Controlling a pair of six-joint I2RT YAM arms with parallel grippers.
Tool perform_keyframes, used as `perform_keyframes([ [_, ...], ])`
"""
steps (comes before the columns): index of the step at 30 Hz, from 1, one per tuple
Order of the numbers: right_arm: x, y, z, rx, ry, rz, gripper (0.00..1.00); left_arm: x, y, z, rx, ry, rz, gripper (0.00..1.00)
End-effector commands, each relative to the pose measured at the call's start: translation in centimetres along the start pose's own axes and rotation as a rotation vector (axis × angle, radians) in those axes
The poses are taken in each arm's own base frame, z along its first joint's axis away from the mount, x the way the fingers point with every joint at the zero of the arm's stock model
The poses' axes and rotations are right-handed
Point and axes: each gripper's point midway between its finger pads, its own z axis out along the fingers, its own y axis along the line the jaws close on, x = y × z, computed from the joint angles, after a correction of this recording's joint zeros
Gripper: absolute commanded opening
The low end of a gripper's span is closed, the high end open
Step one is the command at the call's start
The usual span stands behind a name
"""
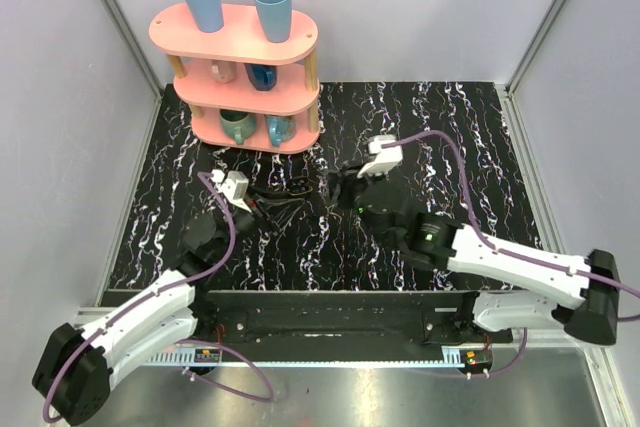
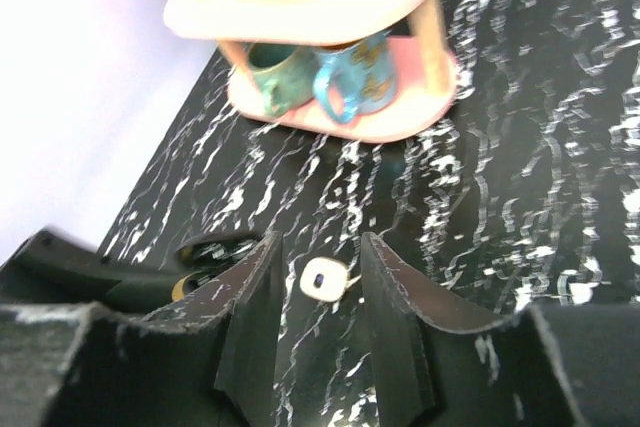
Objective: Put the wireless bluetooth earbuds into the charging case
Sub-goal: Pick up the earbud from the center of the board.
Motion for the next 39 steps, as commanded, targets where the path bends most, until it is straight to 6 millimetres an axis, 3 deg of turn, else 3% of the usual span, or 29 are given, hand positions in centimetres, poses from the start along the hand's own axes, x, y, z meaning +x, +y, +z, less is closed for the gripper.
perform_keyframes([
  [1, -2.5, -7.4, -0.8, 0.204, -0.041, 0.050, 0.43, -0.3, 1.1, -0.8, -0.064, -0.024, 0.055, 0.00],
  [3, -1.2, -10.5, -0.6, 0.257, 0.035, 0.097, 0.50, -0.2, 1.2, -1.1, -0.071, -0.018, 0.066, 0.00],
  [4, -1.2, -13.6, -0.3, 0.337, 0.042, 0.111, 0.53, -0.1, 1.1, -1.2, -0.067, -0.016, 0.067, 0.00],
  [6, -0.3, -16.2, -0.5, 0.388, 0.091, 0.144, 0.60, 0.1, 0.7, -1.2, -0.045, 0.001, 0.071, 0.00],
  [7, -0.5, -19.1, -0.6, 0.463, 0.087, 0.183, 0.67, 0.0, 0.5, -1.1, -0.033, 0.007, 0.076, 0.00],
  [9, 0.6, -21.1, -0.8, 0.490, 0.149, 0.232, 0.71, 0.0, -0.2, -1.0, 0.008, 0.018, 0.094, 0.00],
  [10, 0.2, -24.0, -1.1, 0.566, 0.141, 0.270, 0.72, -0.1, -0.5, -1.0, 0.024, 0.014, 0.098, 0.00],
  [13, 1.2, -27.2, -2.3, 0.677, 0.194, 0.327, 0.77, -0.8, -1.6, -1.1, 0.074, -0.009, 0.110, 0.00],
  [16, 1.9, -30.6, -4.4, 0.828, 0.203, 0.350, 0.89, -1.3, -2.2, -1.1, 0.099, -0.010, 0.128, 0.00],
  [19, 3.0, -33.8, -6.5, 0.955, 0.218, 0.434, 0.92, -1.6, -2.6, -1.2, 0.113, -0.014, 0.140, 0.00],
  [23, 5.4, -36.3, -8.1, 1.046, 0.212, 0.622, 0.91, -2.1, -3.2, -1.1, 0.142, -0.015, 0.151, 0.00],
  [31, 5.7, -38.1, -10.8, 1.232, 0.067, 0.740, 1.00, -2.0, -3.2, -1.2, 0.143, -0.008, 0.172, 0.00],
  [37, 7.3, -38.7, -10.9, 1.278, 0.063, 0.896, 1.00, -1.9, -3.2, -1.3, 0.143, -0.007, 0.166, 0.00],
  [39, 8.3, -38.7, -9.9, 1.252, 0.098, 0.959, 1.00, -1.8, -3.1, -1.3, 0.140, -0.008, 0.167, 0.00],
])
